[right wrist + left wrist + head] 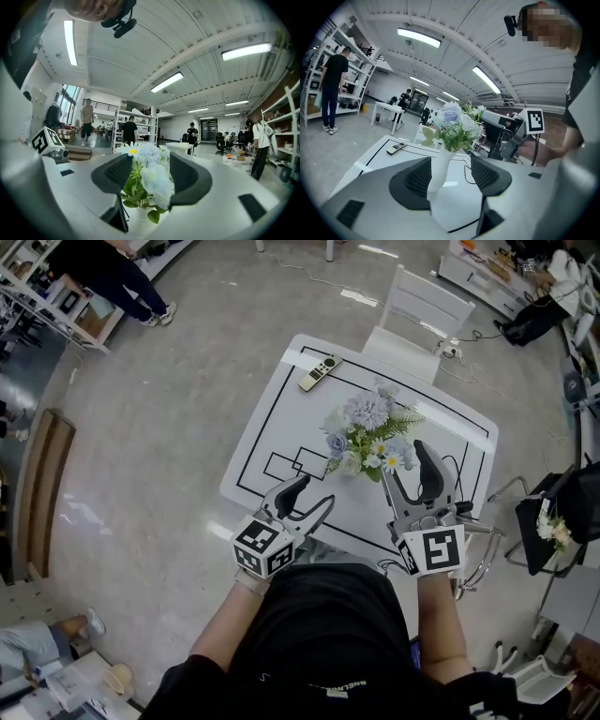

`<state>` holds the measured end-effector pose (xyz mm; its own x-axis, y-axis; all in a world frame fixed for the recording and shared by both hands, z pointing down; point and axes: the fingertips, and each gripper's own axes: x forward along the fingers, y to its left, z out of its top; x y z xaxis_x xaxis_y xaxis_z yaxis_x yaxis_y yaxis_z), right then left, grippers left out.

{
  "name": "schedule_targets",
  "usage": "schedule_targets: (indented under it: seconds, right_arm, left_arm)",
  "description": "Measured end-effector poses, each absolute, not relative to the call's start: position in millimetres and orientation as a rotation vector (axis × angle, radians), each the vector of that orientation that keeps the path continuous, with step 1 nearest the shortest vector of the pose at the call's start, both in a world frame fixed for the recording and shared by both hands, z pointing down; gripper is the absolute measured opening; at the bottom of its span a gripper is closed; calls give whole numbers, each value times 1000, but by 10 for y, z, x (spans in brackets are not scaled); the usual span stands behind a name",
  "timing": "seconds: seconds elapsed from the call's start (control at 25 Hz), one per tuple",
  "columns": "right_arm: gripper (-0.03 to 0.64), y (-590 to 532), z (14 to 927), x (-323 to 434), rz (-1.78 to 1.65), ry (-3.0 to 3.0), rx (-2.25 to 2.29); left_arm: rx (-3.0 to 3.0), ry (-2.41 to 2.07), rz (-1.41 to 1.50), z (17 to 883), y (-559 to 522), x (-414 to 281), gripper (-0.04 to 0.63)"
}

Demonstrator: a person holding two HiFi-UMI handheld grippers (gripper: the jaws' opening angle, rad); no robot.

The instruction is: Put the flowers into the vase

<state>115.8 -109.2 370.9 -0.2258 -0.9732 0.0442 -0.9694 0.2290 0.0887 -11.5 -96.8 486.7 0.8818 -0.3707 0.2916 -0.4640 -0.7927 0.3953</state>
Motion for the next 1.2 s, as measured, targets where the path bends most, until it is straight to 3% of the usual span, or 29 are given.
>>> schedule_targets:
  seconds: [0.88, 1.2]
  right_arm:
    - [259, -901, 4060, 1041, 48, -2312, 1846]
    - [259, -798, 3919, 1251, 58, -2270, 1969]
  left_arm:
    - [2599, -468, 298, 4912, -901, 21, 247]
    - [2692, -181, 231, 4544, -630, 291, 247]
